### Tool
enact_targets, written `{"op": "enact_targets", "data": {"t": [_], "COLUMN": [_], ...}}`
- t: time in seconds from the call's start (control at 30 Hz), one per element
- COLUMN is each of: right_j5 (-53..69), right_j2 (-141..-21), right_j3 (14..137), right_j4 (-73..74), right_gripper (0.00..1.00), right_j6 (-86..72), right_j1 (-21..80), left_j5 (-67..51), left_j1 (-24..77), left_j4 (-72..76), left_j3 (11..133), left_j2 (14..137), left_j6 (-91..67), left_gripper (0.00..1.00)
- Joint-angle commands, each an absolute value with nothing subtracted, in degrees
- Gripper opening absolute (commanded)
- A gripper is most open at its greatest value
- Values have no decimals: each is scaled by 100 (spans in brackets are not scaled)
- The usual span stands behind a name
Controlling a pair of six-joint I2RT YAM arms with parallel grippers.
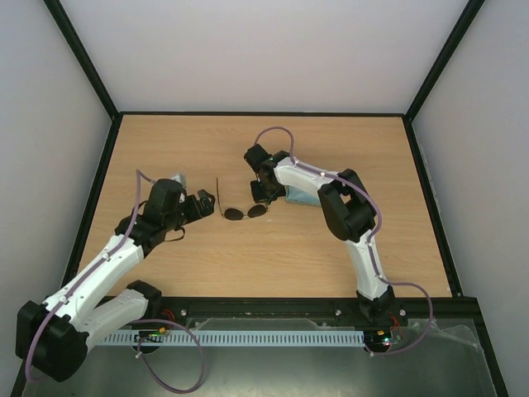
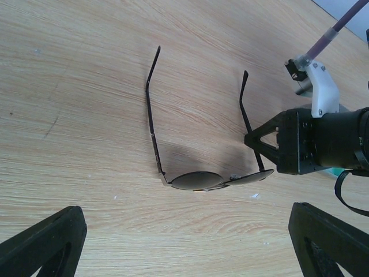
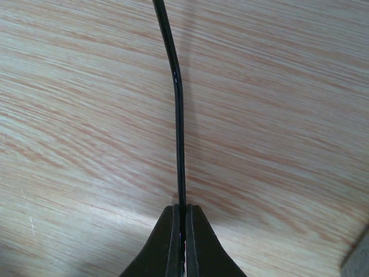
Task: Organize the sunglasses
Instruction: Pick up the sunglasses from the center of the board.
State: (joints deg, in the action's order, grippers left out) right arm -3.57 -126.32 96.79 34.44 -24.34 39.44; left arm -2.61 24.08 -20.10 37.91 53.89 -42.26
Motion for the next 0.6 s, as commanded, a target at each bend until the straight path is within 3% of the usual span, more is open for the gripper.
{"op": "enact_targets", "data": {"t": [0.0, 0.5, 0.57], "right_j5": [-484, -1345, -1424], "right_j2": [-12125, -8624, -8217], "right_j3": [9538, 7823, 7459], "right_j4": [3767, 3715, 3691], "right_gripper": [1, 1, 1], "right_j6": [-2542, -2660, -2716], "right_j1": [3981, 4485, 4615], "left_j5": [-385, -879, -1118], "left_j1": [2356, 2303, 2303], "left_j4": [-2104, -2460, -2419], "left_j3": [3713, 3696, 3726], "left_j2": [5140, 4502, 4547], "left_j6": [-4219, -4206, -4173], "left_gripper": [99, 99, 95]}}
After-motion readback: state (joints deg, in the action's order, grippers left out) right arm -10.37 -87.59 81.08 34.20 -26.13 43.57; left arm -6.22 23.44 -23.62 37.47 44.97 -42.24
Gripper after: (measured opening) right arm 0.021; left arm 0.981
